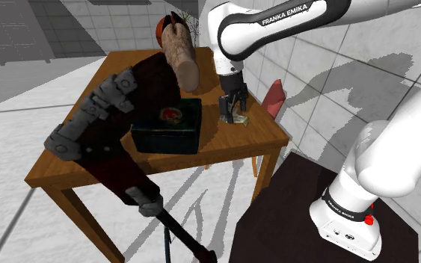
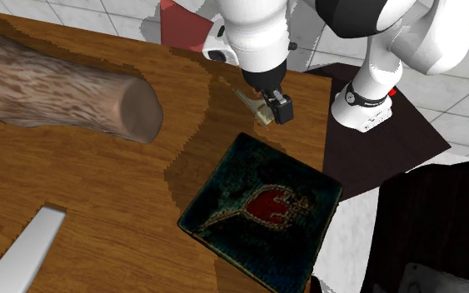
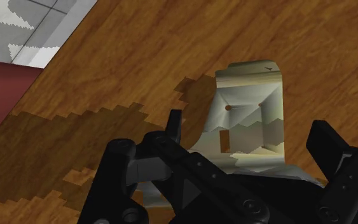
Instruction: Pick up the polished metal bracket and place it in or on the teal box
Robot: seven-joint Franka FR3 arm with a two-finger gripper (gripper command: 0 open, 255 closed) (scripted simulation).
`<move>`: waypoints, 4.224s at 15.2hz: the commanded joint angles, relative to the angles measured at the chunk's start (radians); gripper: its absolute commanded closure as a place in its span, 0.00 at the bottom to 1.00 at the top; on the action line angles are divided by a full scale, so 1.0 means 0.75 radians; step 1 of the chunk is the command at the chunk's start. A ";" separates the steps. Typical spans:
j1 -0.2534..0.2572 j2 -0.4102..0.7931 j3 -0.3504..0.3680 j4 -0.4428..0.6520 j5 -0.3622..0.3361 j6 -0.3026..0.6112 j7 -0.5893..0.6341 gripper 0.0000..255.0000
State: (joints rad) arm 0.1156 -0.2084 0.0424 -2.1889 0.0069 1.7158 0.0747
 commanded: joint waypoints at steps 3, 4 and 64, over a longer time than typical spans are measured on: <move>0.000 0.002 0.000 -0.010 0.000 0.013 0.000 0.00; 0.000 0.002 0.000 -0.010 0.000 0.013 0.000 0.00; -0.024 0.210 -0.026 0.335 0.127 -0.015 0.103 1.00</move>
State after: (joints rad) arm 0.0976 -0.0509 0.0226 -1.9376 0.1025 1.7043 0.1523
